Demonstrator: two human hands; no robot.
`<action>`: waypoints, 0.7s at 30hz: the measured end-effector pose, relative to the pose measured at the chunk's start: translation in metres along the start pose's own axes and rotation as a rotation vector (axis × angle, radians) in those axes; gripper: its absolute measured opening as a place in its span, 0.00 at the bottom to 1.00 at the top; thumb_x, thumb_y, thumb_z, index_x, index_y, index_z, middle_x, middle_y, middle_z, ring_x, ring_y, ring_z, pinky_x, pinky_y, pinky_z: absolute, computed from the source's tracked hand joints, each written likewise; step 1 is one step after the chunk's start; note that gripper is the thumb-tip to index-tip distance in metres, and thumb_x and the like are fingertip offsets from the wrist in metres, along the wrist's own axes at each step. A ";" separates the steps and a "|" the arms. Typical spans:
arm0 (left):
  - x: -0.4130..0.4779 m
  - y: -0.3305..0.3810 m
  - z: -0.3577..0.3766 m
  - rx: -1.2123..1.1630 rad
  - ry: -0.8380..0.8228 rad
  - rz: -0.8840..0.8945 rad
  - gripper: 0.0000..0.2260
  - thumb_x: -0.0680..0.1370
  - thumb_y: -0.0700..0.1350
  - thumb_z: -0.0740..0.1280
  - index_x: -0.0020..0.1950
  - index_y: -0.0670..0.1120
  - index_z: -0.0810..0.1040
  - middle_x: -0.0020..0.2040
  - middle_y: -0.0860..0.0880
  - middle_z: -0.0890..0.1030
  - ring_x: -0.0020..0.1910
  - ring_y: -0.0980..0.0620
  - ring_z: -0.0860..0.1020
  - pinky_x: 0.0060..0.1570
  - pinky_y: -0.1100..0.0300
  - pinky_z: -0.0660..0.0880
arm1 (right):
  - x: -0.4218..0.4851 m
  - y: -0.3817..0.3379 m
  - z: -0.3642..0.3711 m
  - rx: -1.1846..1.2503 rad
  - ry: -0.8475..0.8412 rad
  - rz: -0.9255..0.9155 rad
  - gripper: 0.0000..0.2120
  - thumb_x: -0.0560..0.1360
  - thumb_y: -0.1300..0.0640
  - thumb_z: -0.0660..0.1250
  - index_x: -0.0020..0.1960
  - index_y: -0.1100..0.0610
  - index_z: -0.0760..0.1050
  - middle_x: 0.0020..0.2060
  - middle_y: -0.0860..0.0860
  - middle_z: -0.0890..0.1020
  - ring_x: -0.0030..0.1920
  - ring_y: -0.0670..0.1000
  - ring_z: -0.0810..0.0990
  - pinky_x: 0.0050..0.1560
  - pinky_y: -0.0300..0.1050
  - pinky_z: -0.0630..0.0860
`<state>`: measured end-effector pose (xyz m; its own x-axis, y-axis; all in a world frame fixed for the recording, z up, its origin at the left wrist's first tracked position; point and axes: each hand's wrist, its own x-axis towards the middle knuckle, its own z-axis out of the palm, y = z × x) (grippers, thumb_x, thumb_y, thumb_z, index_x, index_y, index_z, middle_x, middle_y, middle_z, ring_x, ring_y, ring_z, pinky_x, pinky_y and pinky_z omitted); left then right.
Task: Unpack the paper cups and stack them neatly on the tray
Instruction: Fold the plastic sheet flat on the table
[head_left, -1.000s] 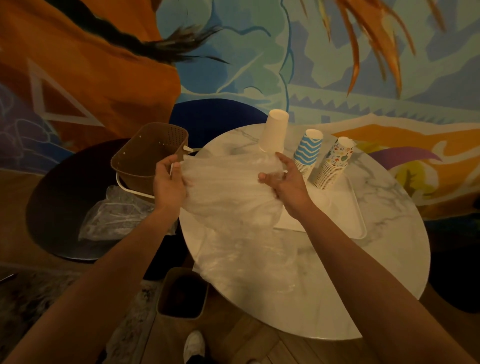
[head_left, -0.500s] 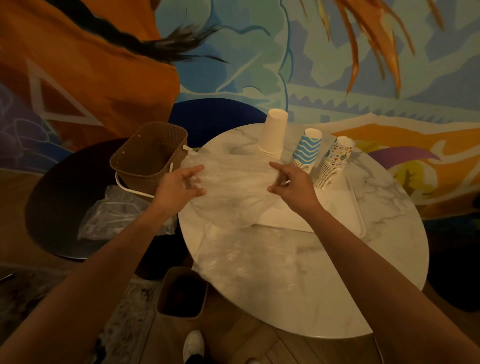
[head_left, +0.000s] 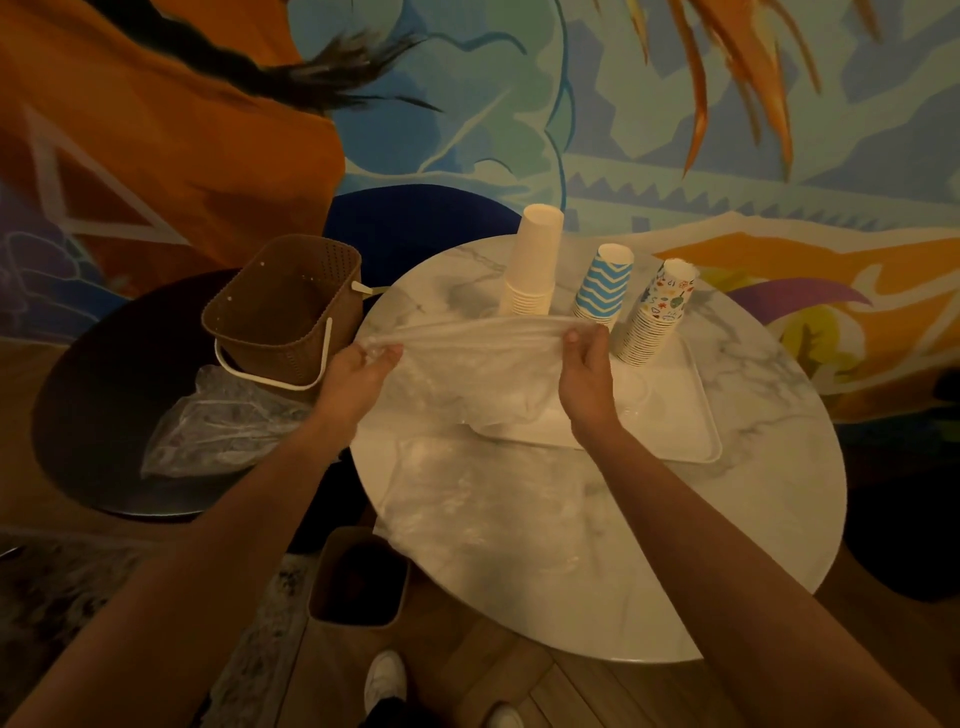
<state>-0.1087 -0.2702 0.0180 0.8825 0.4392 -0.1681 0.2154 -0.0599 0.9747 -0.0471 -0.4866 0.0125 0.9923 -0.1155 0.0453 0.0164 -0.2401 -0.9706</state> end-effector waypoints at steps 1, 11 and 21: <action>-0.001 -0.003 0.006 -0.066 0.022 -0.042 0.14 0.79 0.45 0.64 0.63 0.42 0.74 0.53 0.48 0.78 0.52 0.52 0.76 0.49 0.63 0.74 | -0.004 0.000 0.004 0.008 0.057 -0.007 0.12 0.82 0.56 0.53 0.61 0.62 0.65 0.52 0.53 0.75 0.52 0.51 0.74 0.54 0.44 0.69; -0.025 -0.048 0.030 0.388 0.153 0.159 0.10 0.83 0.47 0.53 0.49 0.41 0.62 0.41 0.38 0.74 0.43 0.38 0.76 0.40 0.51 0.69 | -0.029 0.041 -0.009 -0.359 0.146 0.044 0.13 0.82 0.53 0.51 0.55 0.62 0.67 0.42 0.61 0.80 0.44 0.61 0.78 0.41 0.46 0.67; -0.044 -0.108 0.030 0.591 0.098 0.057 0.14 0.82 0.45 0.57 0.63 0.39 0.65 0.39 0.39 0.76 0.39 0.36 0.77 0.36 0.49 0.70 | -0.063 0.110 -0.033 -0.591 -0.016 0.236 0.11 0.82 0.53 0.54 0.52 0.60 0.69 0.40 0.58 0.79 0.45 0.61 0.78 0.40 0.46 0.68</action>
<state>-0.1589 -0.3098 -0.0844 0.8628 0.4997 -0.0762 0.3899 -0.5619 0.7296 -0.1115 -0.5376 -0.0889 0.9627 -0.2169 -0.1621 -0.2692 -0.7021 -0.6593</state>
